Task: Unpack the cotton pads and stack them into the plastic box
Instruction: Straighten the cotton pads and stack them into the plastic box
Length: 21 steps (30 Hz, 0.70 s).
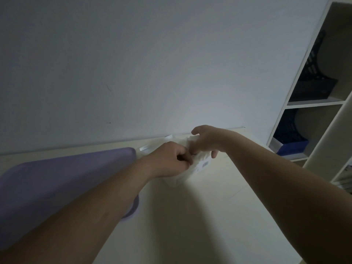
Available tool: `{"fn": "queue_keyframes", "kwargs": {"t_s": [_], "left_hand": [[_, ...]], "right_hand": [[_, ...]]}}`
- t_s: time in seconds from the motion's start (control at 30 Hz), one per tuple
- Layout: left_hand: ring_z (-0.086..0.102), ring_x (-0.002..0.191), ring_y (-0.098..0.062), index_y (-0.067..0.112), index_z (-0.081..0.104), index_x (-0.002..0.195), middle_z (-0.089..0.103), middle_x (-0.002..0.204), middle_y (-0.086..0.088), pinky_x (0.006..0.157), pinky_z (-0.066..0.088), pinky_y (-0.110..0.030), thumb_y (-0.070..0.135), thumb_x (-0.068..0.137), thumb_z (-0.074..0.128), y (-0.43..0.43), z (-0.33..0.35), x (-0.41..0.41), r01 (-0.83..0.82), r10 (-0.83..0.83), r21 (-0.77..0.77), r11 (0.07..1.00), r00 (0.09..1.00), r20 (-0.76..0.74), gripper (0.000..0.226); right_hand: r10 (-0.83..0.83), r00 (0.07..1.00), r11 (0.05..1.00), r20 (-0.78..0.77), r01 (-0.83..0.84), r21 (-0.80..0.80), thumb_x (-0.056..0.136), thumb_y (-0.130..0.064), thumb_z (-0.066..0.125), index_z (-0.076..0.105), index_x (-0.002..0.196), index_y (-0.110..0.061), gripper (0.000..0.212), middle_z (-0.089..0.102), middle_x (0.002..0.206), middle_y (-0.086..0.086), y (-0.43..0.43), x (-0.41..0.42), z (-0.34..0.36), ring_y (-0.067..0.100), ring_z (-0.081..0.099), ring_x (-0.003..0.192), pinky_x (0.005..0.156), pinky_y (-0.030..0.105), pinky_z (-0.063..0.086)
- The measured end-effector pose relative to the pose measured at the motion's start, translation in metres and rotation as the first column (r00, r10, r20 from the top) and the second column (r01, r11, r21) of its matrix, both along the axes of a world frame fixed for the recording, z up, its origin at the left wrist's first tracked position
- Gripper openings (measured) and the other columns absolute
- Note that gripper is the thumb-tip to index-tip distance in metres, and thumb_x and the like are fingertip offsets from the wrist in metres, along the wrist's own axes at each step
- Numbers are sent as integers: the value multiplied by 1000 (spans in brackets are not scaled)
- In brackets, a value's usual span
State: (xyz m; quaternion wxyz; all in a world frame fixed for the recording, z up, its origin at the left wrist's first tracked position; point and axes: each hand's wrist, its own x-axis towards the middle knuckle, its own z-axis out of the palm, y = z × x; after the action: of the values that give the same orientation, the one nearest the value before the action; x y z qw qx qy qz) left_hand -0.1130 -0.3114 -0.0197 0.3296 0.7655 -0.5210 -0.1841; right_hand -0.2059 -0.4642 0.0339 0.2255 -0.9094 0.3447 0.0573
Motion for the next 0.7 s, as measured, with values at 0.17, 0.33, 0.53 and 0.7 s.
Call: {"fn": "queue_keyframes", "kwargs": {"t_s": [0.17,0.33,0.53,0.7], "left_hand": [[70,87,5,26,81,99,77,91,20,80,51,-10,15,90,70,5,-1,3,22,-23,-11,1000,1000,-10,18],[65,74,7,24,82,103,77,89,14,74,47,-8,12,89,72,5,-6,3,35,-35,-50,998,999,-2,21],[55,60,8,23,81,92,68,73,17,63,41,-7,16,85,78,4,-5,0,-12,12,-94,996,1000,-4,10],[56,59,9,21,81,91,63,60,28,61,40,-6,16,86,79,4,-4,1,-6,4,-77,997,1000,-30,8]], "right_hand": [[19,981,998,193,-6,-69,89,-28,68,42,151,-24,68,57,126,-1,6,8,-27,24,64,89,74,35,57],[145,985,970,93,-122,-212,81,-31,75,50,134,-21,59,67,118,1,3,2,-38,25,65,103,92,43,58],[134,990,989,52,-130,-70,78,-38,79,57,121,-20,51,69,101,0,1,-4,-24,21,68,85,66,28,49],[178,984,984,6,-178,-8,86,-26,71,16,163,-44,96,56,107,-7,4,-3,-22,15,56,69,58,27,45]]}}
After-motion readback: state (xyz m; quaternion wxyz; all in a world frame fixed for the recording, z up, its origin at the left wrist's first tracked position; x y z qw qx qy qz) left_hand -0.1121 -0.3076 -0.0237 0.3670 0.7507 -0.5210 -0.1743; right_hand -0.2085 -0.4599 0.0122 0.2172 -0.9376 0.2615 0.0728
